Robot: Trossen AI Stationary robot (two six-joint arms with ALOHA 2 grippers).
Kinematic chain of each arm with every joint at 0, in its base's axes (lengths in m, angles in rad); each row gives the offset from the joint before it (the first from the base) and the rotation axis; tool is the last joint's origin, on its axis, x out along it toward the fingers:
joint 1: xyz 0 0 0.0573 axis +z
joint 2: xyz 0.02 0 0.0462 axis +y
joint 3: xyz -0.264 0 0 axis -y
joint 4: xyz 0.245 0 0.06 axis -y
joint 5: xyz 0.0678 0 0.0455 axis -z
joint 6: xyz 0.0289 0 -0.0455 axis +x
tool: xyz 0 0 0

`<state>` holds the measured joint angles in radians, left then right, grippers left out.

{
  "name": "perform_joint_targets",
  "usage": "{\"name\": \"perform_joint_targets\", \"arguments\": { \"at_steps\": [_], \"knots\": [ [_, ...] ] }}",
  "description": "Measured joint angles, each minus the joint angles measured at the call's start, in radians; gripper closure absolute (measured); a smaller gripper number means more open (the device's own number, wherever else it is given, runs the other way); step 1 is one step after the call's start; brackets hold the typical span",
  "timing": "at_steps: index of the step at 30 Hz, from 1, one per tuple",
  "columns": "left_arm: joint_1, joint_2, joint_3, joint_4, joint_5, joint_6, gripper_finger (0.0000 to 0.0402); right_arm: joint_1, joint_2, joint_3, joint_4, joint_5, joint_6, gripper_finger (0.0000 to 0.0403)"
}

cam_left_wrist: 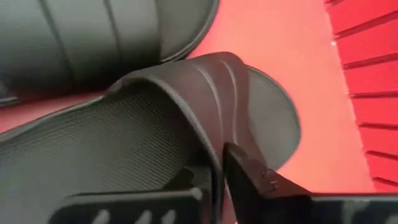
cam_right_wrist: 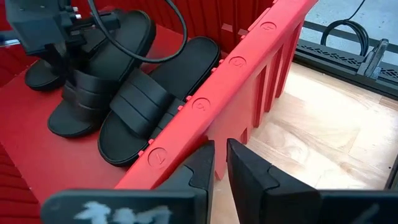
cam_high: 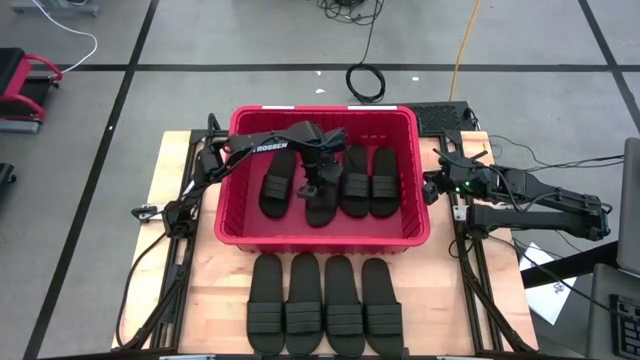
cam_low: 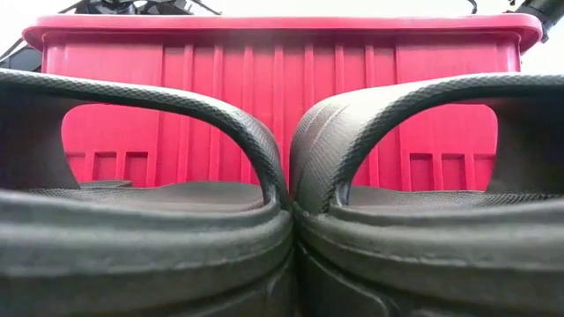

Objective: Pick and place slides into bin
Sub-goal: Adjust the black slides in the red bin

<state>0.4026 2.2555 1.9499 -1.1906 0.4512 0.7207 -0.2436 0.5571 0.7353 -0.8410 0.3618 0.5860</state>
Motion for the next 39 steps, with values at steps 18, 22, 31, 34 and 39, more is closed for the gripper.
{"name": "perform_joint_targets", "arguments": {
  "at_steps": [18, 22, 31, 34, 39],
  "knots": [
    [0.001, 0.000, 0.040, -0.018, -0.022, -0.098, 0.0156, 0.000, 0.000, 0.000, 0.000, 0.000, 0.003, 0.0364],
    [0.001, 0.000, 0.079, -0.048, -0.071, -0.096, 0.0124, 0.000, 0.000, 0.000, 0.000, 0.000, 0.003, 0.0365],
    [0.062, -0.028, 0.168, -0.245, -0.176, -0.091, 0.0115, 0.000, 0.000, 0.000, 0.000, -0.001, 0.003, 0.0365],
    [0.111, -0.032, 0.168, -0.283, -0.133, -0.105, 0.0126, 0.000, 0.000, 0.000, 0.000, -0.010, 0.003, 0.0364],
    [0.174, -0.030, 0.130, -0.309, -0.093, -0.138, 0.0146, 0.000, -0.001, 0.000, -0.002, -0.024, 0.004, 0.0365]
  ]
}}
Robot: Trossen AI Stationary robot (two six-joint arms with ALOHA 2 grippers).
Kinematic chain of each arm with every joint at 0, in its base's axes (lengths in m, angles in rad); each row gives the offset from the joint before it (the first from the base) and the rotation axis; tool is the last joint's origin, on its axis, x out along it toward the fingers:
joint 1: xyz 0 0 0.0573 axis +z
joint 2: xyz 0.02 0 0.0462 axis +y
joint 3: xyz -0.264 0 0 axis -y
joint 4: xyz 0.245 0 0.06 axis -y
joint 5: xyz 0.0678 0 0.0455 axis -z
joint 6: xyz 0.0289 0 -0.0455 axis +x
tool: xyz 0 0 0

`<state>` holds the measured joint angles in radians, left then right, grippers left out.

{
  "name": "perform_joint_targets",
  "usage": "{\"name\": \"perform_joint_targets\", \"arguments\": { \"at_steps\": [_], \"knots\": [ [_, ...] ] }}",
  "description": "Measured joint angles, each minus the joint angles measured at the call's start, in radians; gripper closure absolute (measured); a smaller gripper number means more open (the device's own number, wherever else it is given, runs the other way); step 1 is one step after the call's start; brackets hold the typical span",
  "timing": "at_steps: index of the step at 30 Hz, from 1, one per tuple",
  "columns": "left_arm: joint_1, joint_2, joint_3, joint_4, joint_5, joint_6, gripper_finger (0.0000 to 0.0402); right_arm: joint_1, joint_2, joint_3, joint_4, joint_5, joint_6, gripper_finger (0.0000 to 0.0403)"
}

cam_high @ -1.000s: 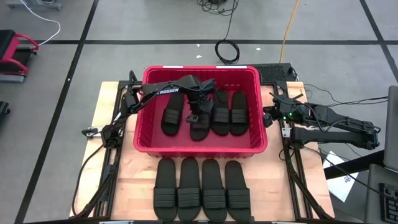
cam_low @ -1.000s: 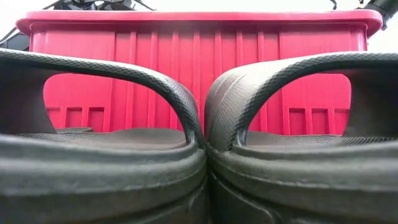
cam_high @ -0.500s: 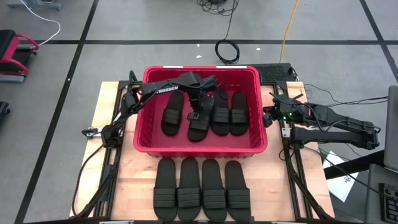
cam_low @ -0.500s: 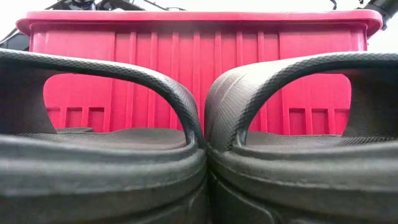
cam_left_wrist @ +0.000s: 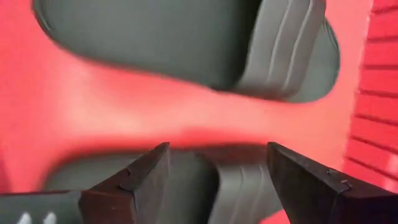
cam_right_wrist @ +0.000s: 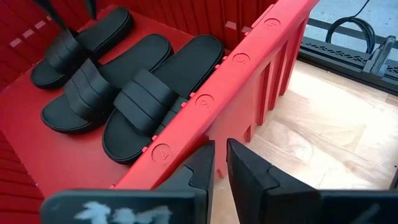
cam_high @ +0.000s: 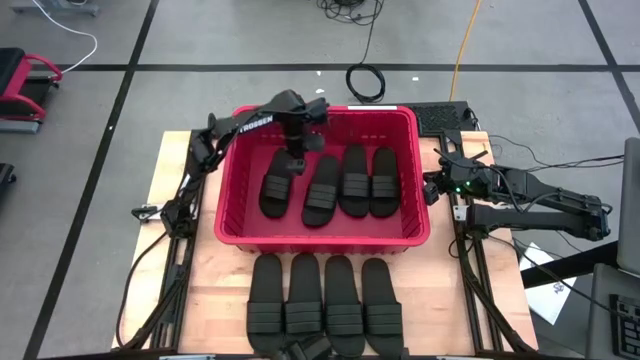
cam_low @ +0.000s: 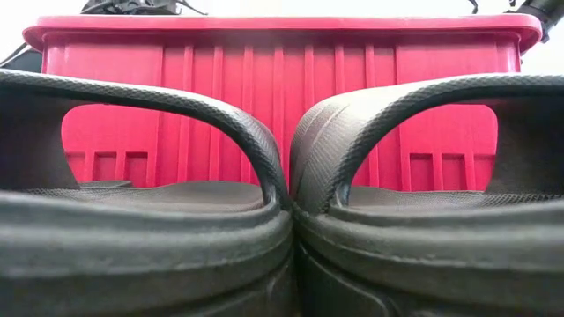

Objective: Pick and place slides into bin
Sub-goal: Adjust the black slides in the red bin

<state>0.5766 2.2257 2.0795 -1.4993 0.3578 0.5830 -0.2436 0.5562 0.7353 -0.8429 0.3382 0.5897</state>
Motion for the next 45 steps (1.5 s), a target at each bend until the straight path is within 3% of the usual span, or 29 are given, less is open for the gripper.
{"name": "perform_joint_targets", "arguments": {
  "at_steps": [8, 13, 22, 31, 45],
  "knots": [
    [0.026, -0.006, -0.074, -0.062, 0.014, 0.008, 0.0157, 0.000, -0.002, 0.000, 0.000, 0.000, -0.001, 0.0364],
    [0.031, -0.097, -0.194, -0.022, 0.020, 0.040, 0.0156, 0.000, -0.002, 0.000, 0.000, -0.001, 0.000, 0.0364],
    [0.061, -0.341, -0.510, 0.295, -0.001, 0.124, 0.0156, 0.000, -0.002, 0.000, 0.000, 0.001, 0.021, 0.0364],
    [0.094, -0.308, -0.583, 0.282, 0.110, 0.181, 0.0156, 0.000, -0.002, 0.000, 0.003, -0.002, 0.083, 0.0364],
    [0.156, -0.307, -0.739, 0.327, 0.141, 0.210, 0.0156, 0.000, -0.001, 0.000, 0.010, -0.003, 0.083, 0.0364]
  ]
}}
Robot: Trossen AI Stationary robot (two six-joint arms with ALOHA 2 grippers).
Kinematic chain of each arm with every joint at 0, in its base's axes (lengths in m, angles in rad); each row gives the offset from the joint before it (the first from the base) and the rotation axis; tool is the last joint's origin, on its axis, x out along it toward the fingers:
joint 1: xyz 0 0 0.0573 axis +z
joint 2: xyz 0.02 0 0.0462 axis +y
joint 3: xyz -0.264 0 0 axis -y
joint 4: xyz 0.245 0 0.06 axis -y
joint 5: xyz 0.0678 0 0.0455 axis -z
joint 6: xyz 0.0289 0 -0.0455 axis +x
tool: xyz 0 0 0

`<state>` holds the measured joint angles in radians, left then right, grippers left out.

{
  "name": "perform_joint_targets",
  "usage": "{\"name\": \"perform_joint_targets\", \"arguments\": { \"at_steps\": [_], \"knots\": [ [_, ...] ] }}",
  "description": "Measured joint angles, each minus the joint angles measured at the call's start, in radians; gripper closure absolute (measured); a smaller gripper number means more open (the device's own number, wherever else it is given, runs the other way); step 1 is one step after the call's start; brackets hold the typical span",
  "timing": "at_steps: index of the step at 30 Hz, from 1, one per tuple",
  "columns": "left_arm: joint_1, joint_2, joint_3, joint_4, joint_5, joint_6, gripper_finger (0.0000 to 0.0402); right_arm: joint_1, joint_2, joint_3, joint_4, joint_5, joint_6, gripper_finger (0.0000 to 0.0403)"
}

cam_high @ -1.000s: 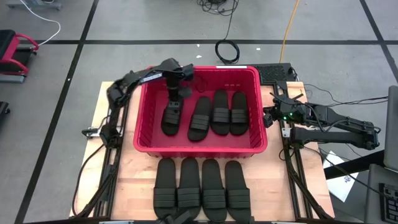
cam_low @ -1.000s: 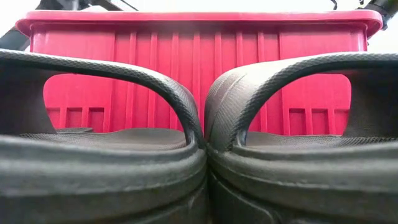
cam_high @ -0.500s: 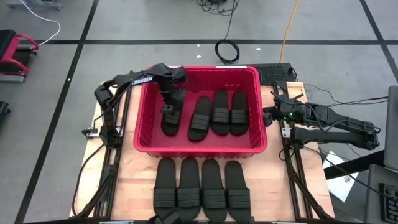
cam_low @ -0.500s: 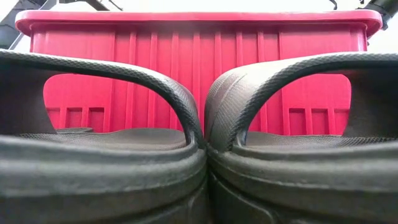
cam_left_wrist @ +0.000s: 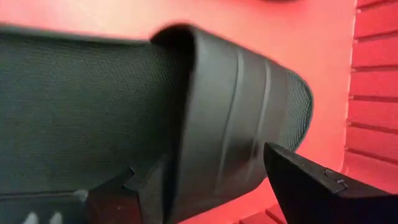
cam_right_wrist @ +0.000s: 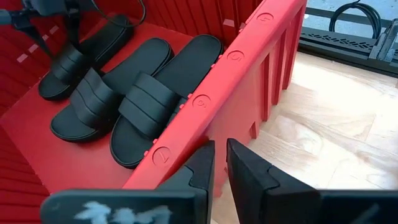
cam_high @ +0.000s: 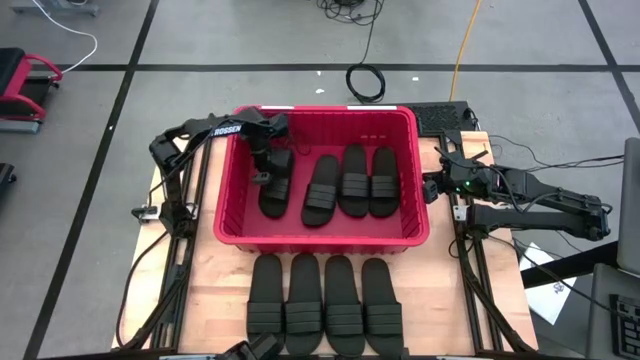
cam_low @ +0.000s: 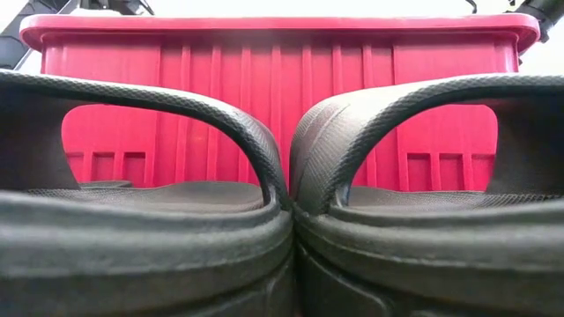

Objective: Pick and place slides into bin
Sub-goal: Adjust the black slides in the red bin

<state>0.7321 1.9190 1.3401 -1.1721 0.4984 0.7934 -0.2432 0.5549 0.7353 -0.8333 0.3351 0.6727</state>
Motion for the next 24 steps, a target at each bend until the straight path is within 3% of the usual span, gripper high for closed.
{"name": "perform_joint_targets", "arguments": {
  "at_steps": [3, 5, 10, 12, 24],
  "knots": [
    [-0.010, 0.000, -0.020, 0.004, -0.001, 0.002, 0.0164, 0.000, 0.000, 0.000, 0.000, 0.000, 0.000, 0.0364],
    [-0.021, 0.000, -0.023, 0.003, -0.001, 0.004, 0.0191, 0.000, 0.000, 0.000, 0.000, 0.000, 0.000, 0.0364],
    [-0.043, -0.001, -0.023, -0.006, 0.007, 0.014, 0.0343, 0.000, 0.000, 0.000, 0.000, 0.000, 0.000, 0.0364],
    [-0.048, -0.001, -0.022, -0.019, 0.019, 0.016, 0.0383, 0.000, 0.000, 0.000, 0.000, 0.000, 0.000, 0.0364],
    [-0.103, 0.000, 0.113, -0.054, 0.036, 0.024, 0.0398, 0.000, 0.000, 0.000, 0.000, 0.000, -0.009, 0.0364]
  ]
}}
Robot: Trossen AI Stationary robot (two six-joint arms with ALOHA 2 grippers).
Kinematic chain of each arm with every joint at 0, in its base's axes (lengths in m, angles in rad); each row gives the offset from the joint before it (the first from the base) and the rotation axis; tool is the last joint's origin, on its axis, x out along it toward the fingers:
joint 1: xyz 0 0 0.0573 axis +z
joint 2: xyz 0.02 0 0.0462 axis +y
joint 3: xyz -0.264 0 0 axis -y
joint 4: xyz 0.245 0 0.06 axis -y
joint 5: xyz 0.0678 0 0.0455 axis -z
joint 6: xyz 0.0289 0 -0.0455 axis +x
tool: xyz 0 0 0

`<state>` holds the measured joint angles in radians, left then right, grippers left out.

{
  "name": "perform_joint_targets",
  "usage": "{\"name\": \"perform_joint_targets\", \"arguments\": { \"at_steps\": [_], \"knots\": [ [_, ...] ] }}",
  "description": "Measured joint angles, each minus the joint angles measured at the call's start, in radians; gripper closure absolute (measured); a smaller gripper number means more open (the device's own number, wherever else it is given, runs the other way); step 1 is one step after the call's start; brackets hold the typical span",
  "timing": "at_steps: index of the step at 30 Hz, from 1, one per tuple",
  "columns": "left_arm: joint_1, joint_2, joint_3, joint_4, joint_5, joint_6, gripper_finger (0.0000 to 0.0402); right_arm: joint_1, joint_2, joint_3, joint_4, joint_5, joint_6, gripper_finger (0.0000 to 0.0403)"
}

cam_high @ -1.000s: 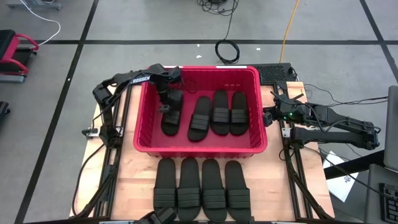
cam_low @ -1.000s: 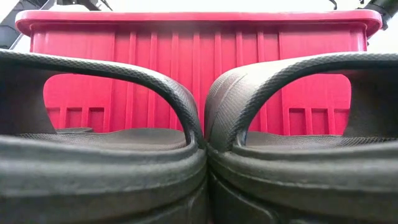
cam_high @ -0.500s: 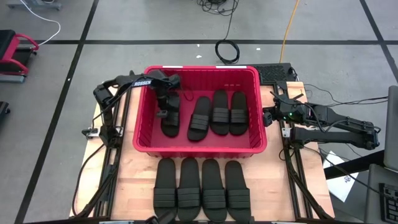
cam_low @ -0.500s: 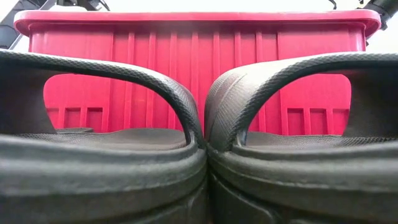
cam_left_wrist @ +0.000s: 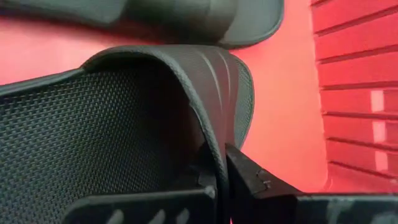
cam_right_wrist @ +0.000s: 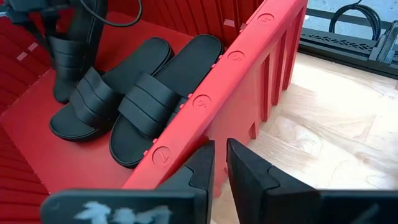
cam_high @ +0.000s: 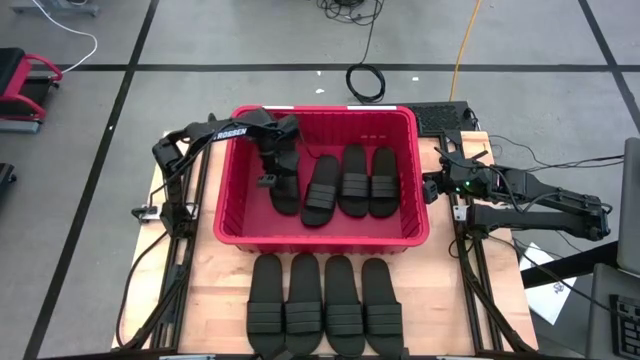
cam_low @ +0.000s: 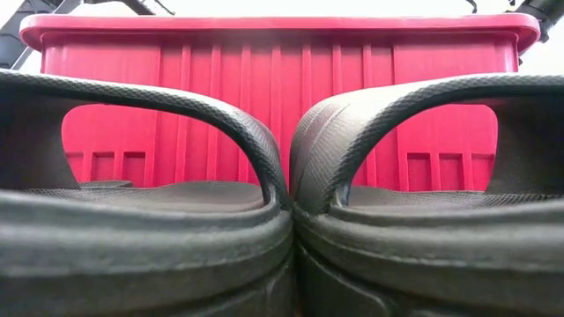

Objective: Pick and place slides into bin
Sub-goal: Adjust the black slides in the red bin

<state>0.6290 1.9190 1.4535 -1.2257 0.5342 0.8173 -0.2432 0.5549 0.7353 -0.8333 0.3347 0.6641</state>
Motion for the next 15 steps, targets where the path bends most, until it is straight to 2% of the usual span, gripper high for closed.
{"name": "perform_joint_targets", "arguments": {
  "at_steps": [15],
  "knots": [
    [-0.052, 0.019, -0.008, -0.021, 0.075, -0.016, 0.0401, 0.000, 0.000, 0.000, 0.000, 0.000, -0.029, 0.0364]
  ]
}}
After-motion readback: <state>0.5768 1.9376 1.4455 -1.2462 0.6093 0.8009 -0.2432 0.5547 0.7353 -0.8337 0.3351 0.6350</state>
